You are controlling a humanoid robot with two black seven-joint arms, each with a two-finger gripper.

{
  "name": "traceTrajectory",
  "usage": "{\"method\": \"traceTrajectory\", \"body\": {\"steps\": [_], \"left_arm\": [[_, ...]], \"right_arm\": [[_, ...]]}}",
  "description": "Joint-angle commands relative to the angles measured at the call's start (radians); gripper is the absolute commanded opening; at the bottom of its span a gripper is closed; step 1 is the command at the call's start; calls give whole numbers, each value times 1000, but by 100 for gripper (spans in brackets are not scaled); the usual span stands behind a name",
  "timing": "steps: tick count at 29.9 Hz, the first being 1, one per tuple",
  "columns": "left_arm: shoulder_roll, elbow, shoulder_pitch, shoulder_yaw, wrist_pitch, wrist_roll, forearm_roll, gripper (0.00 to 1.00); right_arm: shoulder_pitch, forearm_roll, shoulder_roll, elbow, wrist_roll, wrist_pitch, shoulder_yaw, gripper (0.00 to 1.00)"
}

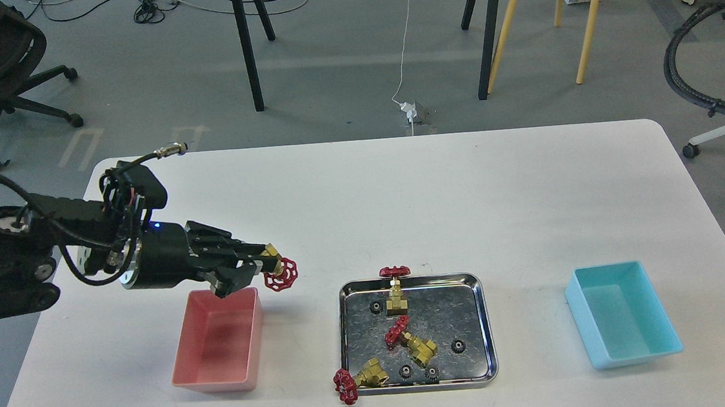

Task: Place valve in pink box and gear in blue box
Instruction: 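Carry the valve over the pink box and lower it in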

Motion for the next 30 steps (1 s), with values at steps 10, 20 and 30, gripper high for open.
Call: {"method": "traceTrajectory", "body": {"steps": [10,20,30], "left_arm": [[165,-11,161,-14,6,0,124,11],[135,81,266,-56,23,0,124,11],[60,162,377,-137,23,0,124,11]], "right_arm": [[-6,-1,8,2,0,0,-9,100],[-14,-1,13,5,0,0,-12,100],[-26,0,10,5,1,0,-10,100]]}}
